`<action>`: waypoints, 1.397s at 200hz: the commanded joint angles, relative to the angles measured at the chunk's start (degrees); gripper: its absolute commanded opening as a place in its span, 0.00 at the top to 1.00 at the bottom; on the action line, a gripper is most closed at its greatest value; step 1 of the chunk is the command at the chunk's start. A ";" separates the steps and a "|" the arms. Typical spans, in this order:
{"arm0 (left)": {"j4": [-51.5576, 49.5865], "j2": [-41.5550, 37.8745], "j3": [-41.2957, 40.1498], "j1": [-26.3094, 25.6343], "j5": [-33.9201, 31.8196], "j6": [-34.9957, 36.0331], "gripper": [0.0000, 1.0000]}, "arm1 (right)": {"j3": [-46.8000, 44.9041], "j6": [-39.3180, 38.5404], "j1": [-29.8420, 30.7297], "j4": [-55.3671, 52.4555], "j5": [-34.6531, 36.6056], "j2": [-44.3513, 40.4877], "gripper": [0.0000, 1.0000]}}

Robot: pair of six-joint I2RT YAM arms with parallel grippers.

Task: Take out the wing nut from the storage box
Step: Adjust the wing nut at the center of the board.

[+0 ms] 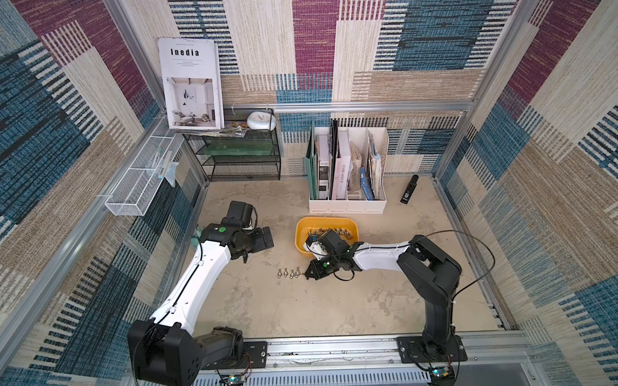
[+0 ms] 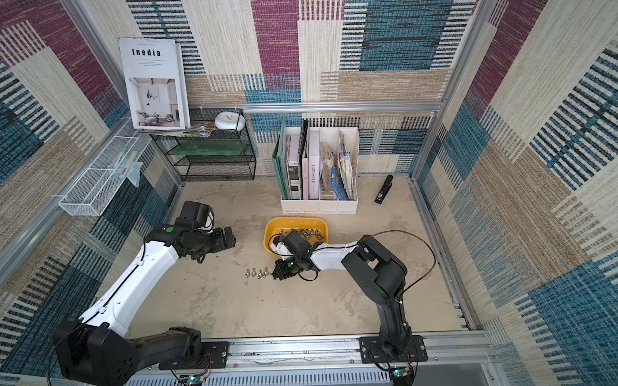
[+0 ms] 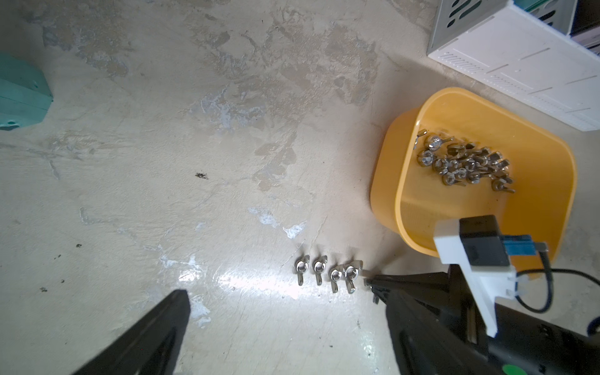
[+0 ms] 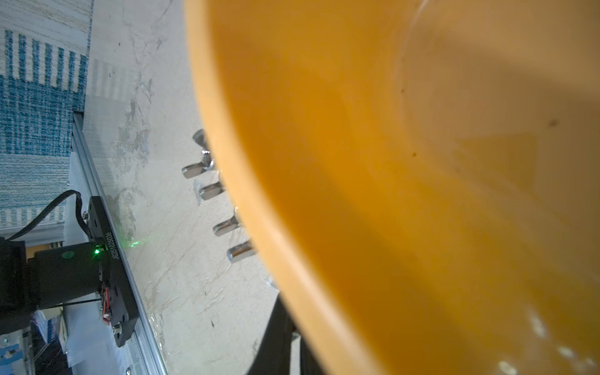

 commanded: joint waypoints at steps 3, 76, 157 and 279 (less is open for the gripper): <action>0.50 0.03 -0.16 0.04 0.00 0.41 0.01 | -0.15 2.06 -0.56 -0.81 -2.40 1.41 0.93; 0.65 0.20 0.00 0.05 0.27 0.40 0.01 | -1.28 5.92 -0.99 -4.27 3.08 1.07 0.86; 1.00 0.10 -0.09 0.05 0.93 0.40 0.01 | 0.03 7.36 -0.88 -10.94 11.06 0.76 0.82; 1.21 0.50 0.30 0.04 1.43 0.32 0.01 | 3.08 4.88 -0.29 -14.88 15.89 -5.54 0.78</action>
